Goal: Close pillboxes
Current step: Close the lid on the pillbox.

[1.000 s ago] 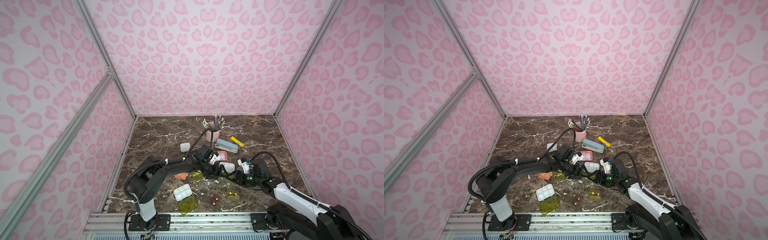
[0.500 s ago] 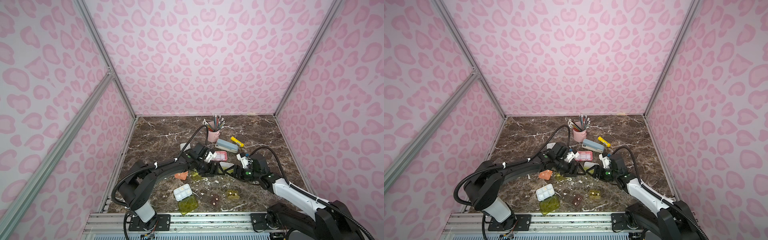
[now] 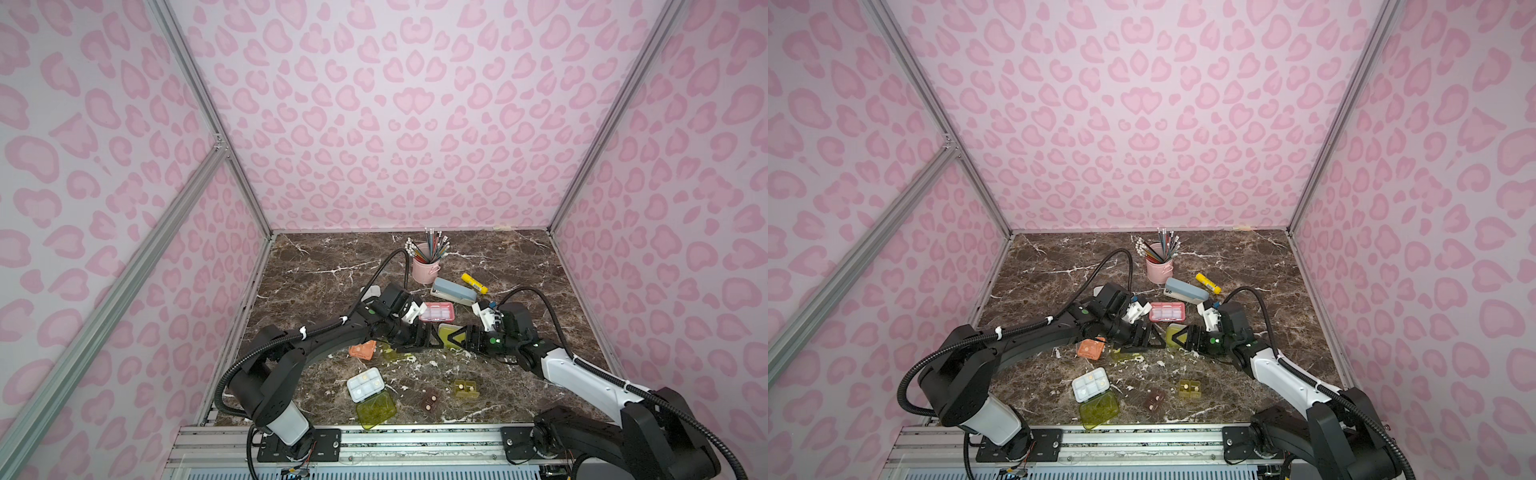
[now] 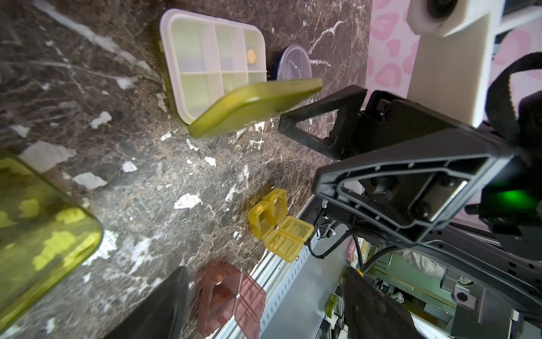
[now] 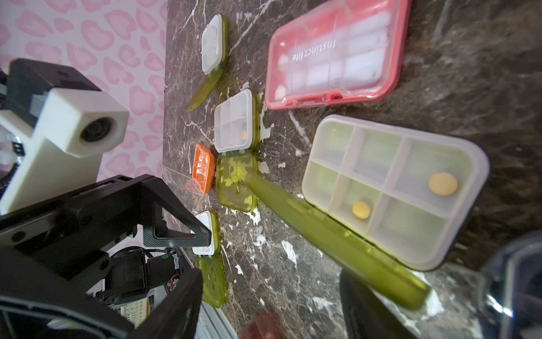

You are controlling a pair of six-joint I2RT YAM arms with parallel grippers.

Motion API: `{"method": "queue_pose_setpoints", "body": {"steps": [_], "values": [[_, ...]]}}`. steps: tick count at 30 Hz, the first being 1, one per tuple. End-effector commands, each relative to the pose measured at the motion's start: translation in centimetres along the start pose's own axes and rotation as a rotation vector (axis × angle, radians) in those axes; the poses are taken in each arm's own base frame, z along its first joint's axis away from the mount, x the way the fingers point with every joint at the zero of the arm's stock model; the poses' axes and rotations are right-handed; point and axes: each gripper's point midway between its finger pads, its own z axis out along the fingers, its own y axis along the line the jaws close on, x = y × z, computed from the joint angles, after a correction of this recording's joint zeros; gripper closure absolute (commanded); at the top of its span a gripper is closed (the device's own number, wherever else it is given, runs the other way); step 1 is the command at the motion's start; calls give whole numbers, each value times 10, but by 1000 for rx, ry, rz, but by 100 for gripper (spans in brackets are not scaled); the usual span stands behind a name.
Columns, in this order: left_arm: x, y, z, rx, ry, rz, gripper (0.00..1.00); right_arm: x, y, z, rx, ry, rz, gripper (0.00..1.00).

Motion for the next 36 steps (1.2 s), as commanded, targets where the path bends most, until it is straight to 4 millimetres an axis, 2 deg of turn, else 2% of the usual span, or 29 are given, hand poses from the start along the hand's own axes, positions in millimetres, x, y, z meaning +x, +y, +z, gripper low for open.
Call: {"method": "queue_pose_setpoints", "body": {"steps": [1, 27, 30, 36], "values": [[1, 1, -1, -2, 3, 16, 16, -4, 1, 1, -5, -4, -29, 25], [-4, 5, 6, 0, 4, 4, 16, -4, -7, -1, 7, -10, -23, 24], [-6, 5, 8, -1, 3, 3, 16, -6, -13, -3, 36, -19, -23, 25], [-13, 7, 12, -12, -7, 4, 16, -16, -35, -11, 211, -48, -51, 26]]}}
